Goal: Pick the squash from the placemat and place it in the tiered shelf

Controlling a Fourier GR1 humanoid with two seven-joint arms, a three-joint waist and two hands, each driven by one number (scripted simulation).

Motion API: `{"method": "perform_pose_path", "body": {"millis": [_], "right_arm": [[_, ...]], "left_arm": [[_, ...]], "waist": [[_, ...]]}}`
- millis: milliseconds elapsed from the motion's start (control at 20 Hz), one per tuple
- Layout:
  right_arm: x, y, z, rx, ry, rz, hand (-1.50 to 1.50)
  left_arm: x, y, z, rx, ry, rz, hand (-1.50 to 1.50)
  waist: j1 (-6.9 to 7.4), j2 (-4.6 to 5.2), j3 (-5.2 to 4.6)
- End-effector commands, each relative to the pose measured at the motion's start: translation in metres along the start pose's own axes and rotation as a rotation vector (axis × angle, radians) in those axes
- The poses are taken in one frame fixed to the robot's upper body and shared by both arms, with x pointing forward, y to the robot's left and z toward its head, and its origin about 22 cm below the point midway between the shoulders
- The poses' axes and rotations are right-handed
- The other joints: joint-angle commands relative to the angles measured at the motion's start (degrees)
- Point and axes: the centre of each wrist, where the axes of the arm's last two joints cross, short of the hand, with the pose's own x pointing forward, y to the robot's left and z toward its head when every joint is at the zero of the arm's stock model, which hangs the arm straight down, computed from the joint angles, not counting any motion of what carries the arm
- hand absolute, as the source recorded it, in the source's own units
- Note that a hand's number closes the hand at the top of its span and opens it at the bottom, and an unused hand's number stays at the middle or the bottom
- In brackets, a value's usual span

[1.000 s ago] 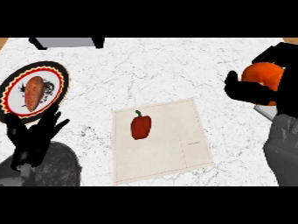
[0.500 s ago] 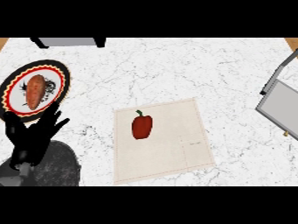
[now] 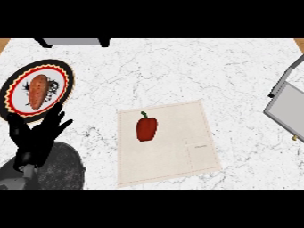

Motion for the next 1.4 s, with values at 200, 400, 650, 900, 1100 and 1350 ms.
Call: {"method": "perform_pose_path", "body": {"millis": [200, 400, 650, 900, 1100, 1350], "right_arm": [[-0.018, -0.026, -0.046, 0.101, 0.119, 0.087, 1.5], [-0.035, -0.005, -0.066, 0.134, 0.114, 0.145, 1.5], [-0.047, 0.021, -0.077, 0.132, 0.113, 0.174, 1.5], [-0.065, 0.017, -0.09, 0.117, 0.121, 0.17, 1.5], [-0.081, 0.022, -0.123, 0.097, 0.129, 0.189, 1.5], [-0.092, 0.022, -0.125, 0.089, 0.09, 0.165, 1.5]], "left_arm": [[-0.017, -0.006, -0.001, 0.019, 0.066, -0.007, 0.0], [-0.026, -0.017, 0.01, -0.021, 0.056, -0.007, 0.0], [-0.017, -0.011, -0.002, 0.003, 0.062, 0.012, 0.0], [-0.016, 0.007, 0.001, 0.005, 0.054, -0.007, 0.0], [0.0, -0.014, -0.007, -0.026, 0.063, -0.005, 0.0], [-0.021, 0.0, -0.002, -0.006, 0.075, -0.009, 0.0]], "waist": [[0.13, 0.44, -0.32], [0.79, 0.57, -0.3], [0.82, 0.71, -0.3], [0.56, 0.55, -0.3], [1.31, 0.87, -0.28], [0.82, 0.68, -0.29]]}}
